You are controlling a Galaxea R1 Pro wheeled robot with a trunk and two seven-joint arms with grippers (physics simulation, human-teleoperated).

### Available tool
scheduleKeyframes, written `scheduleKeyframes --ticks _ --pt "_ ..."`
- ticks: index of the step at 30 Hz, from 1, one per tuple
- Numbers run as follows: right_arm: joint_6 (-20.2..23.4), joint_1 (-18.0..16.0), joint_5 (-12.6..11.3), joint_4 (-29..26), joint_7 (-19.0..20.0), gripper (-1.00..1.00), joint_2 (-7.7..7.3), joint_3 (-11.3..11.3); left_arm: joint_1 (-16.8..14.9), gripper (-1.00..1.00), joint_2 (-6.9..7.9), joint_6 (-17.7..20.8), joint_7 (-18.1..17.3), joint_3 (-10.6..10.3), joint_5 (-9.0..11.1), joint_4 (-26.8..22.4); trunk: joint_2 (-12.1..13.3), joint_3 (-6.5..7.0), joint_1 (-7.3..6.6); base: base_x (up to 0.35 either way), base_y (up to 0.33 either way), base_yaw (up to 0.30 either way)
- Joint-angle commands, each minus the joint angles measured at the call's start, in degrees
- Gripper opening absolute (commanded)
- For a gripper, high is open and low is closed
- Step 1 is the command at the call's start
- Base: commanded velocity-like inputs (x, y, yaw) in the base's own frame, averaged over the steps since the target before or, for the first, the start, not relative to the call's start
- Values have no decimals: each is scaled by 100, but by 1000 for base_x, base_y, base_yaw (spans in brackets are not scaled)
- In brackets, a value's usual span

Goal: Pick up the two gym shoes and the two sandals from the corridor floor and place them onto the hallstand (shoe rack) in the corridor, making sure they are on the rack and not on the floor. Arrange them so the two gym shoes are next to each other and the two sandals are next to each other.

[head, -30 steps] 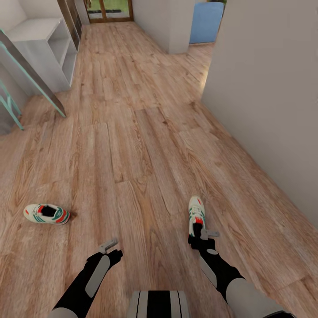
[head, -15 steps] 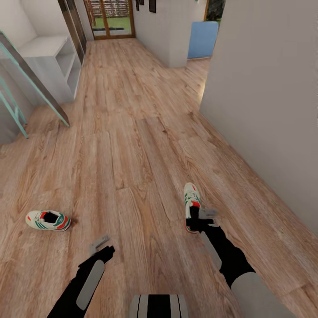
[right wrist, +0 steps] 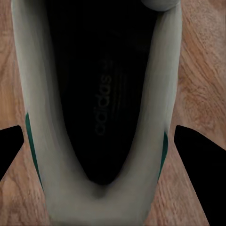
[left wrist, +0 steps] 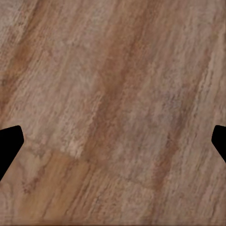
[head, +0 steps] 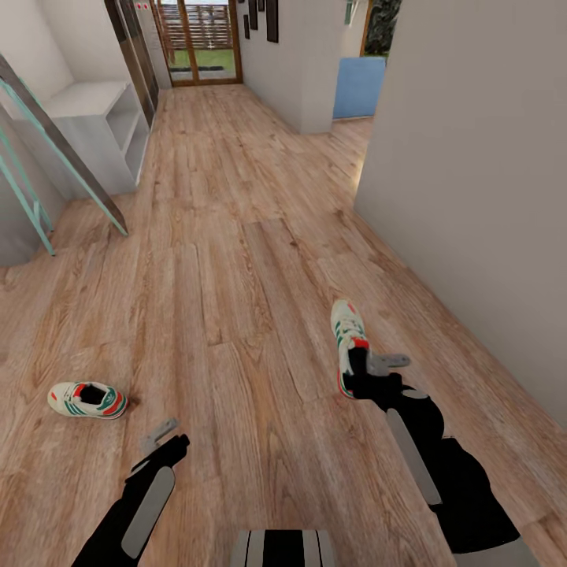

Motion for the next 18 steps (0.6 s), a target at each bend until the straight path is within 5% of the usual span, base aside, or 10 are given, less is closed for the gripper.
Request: scheduleKeyframes --ticks 1,9,14,18 --pt "-15 42 3 -76 -11 -100 2 -2 5 100 6 -5 2 -2 0 20 0 0 0 0 0 0" --pt "-50 241 -41 -374 42 -100 -39 -7 47 100 3 -55 36 -2 -48 193 0 0 0 155 -85 24" --pt "-21 254 -85 -393 225 -100 -41 -2 52 100 37 -170 53 31 -73 235 0 0 0 270 -216 216" --pt "-9 256 -90 -396 376 -100 -46 19 127 100 50 -533 417 40 -54 159 0 -2 0 276 -239 274"
